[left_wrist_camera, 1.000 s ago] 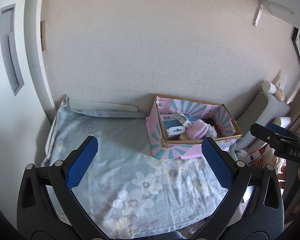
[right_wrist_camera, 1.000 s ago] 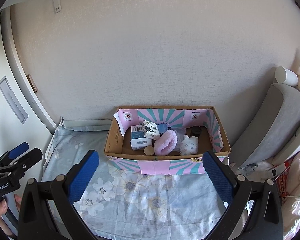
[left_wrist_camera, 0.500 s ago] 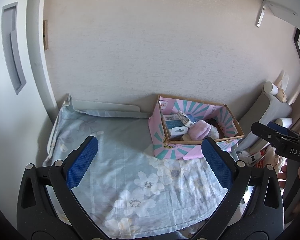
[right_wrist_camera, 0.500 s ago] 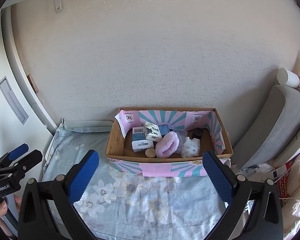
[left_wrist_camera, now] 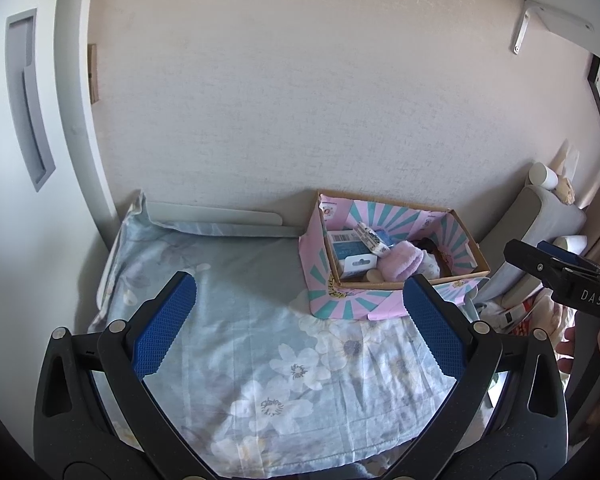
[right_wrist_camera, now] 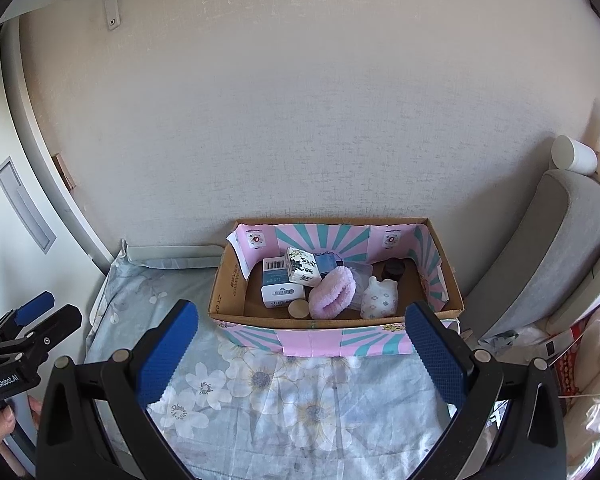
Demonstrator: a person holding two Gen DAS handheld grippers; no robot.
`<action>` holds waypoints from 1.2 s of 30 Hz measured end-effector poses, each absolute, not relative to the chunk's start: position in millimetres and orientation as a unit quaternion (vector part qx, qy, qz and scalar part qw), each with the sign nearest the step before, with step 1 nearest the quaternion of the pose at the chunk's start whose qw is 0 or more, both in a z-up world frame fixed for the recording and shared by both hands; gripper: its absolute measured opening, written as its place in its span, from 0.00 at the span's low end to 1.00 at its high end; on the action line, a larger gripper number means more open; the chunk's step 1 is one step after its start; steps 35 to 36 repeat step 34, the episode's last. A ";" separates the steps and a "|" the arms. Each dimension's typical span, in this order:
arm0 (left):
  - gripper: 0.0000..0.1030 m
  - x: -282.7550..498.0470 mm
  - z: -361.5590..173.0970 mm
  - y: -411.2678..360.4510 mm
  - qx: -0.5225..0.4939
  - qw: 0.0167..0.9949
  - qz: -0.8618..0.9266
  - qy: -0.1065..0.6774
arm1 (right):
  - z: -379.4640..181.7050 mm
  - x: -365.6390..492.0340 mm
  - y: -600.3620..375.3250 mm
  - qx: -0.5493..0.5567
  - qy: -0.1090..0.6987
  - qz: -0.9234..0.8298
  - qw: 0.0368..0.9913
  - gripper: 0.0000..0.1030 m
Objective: Organize objects
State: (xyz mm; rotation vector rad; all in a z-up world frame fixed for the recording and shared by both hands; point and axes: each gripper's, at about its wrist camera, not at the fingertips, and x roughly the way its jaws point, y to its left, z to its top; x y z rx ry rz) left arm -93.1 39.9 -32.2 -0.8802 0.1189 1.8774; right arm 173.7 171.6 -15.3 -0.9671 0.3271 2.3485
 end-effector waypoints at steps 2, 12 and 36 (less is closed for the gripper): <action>1.00 -92.5 -32.4 39.6 -0.365 0.507 0.779 0.048 | -15.3 173.9 171.8 -0.362 0.122 0.879 0.287 1.00; 1.00 -93.3 -32.6 38.0 -0.361 0.505 0.782 0.049 | -14.7 178.4 173.2 -0.361 0.122 0.878 0.290 1.00; 1.00 -95.1 -7.7 14.6 -0.304 0.450 0.839 0.036 | -12.5 181.7 173.6 -0.355 0.117 0.881 0.289 1.00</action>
